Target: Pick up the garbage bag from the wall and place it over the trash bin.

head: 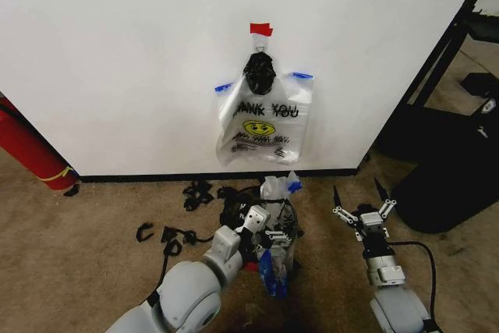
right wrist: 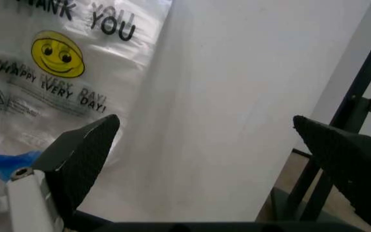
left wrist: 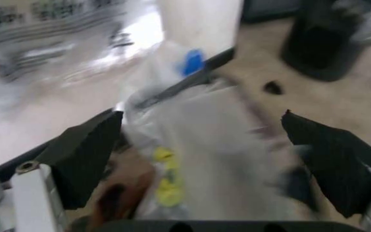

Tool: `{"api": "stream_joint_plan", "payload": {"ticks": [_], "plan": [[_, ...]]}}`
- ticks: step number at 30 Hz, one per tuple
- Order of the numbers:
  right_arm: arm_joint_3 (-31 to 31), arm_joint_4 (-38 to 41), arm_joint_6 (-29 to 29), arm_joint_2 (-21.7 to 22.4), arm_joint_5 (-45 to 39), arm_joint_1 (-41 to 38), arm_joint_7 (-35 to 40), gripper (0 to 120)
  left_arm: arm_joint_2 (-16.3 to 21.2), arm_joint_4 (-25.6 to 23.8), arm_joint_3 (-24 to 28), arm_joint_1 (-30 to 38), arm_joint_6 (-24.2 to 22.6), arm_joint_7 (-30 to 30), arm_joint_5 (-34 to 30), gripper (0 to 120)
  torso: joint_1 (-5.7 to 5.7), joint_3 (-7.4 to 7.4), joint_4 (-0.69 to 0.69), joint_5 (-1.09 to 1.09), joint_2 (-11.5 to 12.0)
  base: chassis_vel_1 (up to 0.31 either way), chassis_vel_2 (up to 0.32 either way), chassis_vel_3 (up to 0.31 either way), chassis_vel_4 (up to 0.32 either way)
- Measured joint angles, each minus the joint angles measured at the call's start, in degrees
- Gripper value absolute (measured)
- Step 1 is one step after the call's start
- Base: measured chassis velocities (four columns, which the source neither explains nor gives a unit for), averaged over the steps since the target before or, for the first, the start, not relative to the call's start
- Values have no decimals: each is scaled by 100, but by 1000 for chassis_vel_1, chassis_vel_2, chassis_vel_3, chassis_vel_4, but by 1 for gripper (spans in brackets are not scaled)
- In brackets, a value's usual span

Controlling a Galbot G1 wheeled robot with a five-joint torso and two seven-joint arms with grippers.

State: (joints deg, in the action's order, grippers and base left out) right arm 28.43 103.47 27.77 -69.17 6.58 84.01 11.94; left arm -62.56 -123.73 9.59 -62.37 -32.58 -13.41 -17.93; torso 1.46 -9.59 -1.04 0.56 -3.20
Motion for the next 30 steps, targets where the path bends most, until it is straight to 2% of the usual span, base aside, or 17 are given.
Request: {"api": "stream_joint_plan", "payload": {"ticks": [2,3,9,10,11,15,16,17,21,23,24,27,30], "plan": [[2,-20,57,-8,2,39,13,100,-64,115,77,28,20,-255,142,87,0,0,0,0,0,0,0,0,0],[2,-20,57,-8,2,39,13,100,-64,115,77,28,20,-255,142,87,0,0,0,0,0,0,0,0,0],[-64,-197,332,-46,120,79,-23,100,-111,61,30,-126,49,-526,173,62,0,0,1,0,0,0,0,0,0],[-64,-197,332,-46,120,79,-23,100,-111,61,30,-126,49,-526,173,62,0,0,1,0,0,0,0,0,0],[-92,-211,361,-49,117,75,-43,100,-126,25,-12,-176,58,-551,149,57,0,0,1,0,0,0,0,0,0],[-136,-274,450,-70,115,48,-107,100,-190,-17,-120,-303,81,-660,-66,43,0,0,1,0,0,0,0,0,0],[-147,-303,486,-71,115,37,-127,100,-209,-6,-154,-319,62,-676,-198,36,0,0,1,0,0,0,0,0,0],[-147,-303,486,-71,115,37,-127,100,-209,-6,-154,-319,62,-676,-198,36,0,0,1,0,0,0,0,0,0],[-172,-312,532,-48,74,34,-171,100,-277,117,-234,-303,-34,-754,-655,22,0,0,0,0,0,0,0,0,0],[-222,-262,575,-14,-295,44,-399,100,-359,237,-319,-301,-71,-907,-1097,12,0,0,0,0,0,0,0,0,0],[-222,-262,575,-14,-295,44,-399,100,-359,237,-319,-301,-71,-907,-1097,12,0,0,0,0,0,0,0,0,0],[-470,-52,422,91,-1576,84,-928,100,-520,556,-543,-390,44,-1060,-1380,0,0,0,1,1,0,0,0,0,0],[-690,-74,270,213,-2465,63,-1436,100,-562,676,-645,-464,177,-1077,-1479,0,0,1,0,1,0,0,0,0,0]]}}
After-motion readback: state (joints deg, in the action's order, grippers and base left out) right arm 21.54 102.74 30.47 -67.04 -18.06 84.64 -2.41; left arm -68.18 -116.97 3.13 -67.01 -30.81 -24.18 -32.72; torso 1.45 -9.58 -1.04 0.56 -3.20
